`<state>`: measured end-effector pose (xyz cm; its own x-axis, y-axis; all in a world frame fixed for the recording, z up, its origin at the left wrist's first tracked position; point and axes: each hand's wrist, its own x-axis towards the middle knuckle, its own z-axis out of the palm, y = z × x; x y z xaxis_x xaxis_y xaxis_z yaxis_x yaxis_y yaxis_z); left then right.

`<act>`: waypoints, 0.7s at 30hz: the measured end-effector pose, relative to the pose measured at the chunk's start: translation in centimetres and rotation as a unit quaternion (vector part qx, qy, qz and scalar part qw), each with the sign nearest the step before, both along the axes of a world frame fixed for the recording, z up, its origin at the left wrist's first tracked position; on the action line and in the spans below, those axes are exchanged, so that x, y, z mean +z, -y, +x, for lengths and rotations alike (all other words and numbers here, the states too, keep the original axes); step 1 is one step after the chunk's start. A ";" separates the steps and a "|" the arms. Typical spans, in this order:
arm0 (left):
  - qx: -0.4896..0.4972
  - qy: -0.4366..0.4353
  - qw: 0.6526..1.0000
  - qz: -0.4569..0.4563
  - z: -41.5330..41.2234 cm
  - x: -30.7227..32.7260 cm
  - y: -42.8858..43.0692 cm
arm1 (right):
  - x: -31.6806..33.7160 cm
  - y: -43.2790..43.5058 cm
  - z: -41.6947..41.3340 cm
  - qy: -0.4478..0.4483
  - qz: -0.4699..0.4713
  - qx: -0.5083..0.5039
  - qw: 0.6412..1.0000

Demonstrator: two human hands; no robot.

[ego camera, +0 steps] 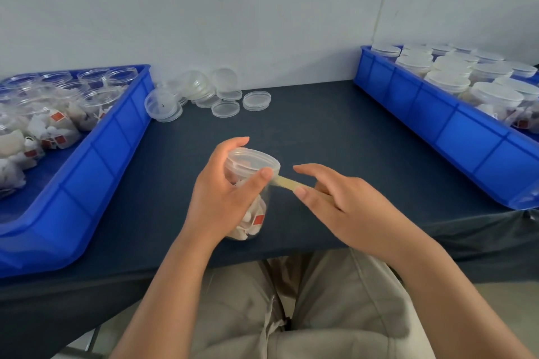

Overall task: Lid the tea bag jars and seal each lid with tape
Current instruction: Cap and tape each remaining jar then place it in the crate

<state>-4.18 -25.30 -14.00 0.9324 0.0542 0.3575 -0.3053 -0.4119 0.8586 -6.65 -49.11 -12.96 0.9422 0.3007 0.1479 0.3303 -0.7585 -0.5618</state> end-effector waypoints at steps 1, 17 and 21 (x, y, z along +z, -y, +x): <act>-0.009 -0.004 1.000 0.002 0.0 0.0 -0.2 | 0.2 0.3 0.0 0.011 -0.008 0.000 1.000; -0.176 -0.149 0.951 -0.208 -1.2 0.4 -1.4 | 0.1 0.1 0.2 0.013 0.022 0.033 0.999; -0.194 -0.195 0.936 -0.218 -0.9 -0.5 -1.7 | 0.6 0.3 0.0 0.013 0.003 0.047 0.999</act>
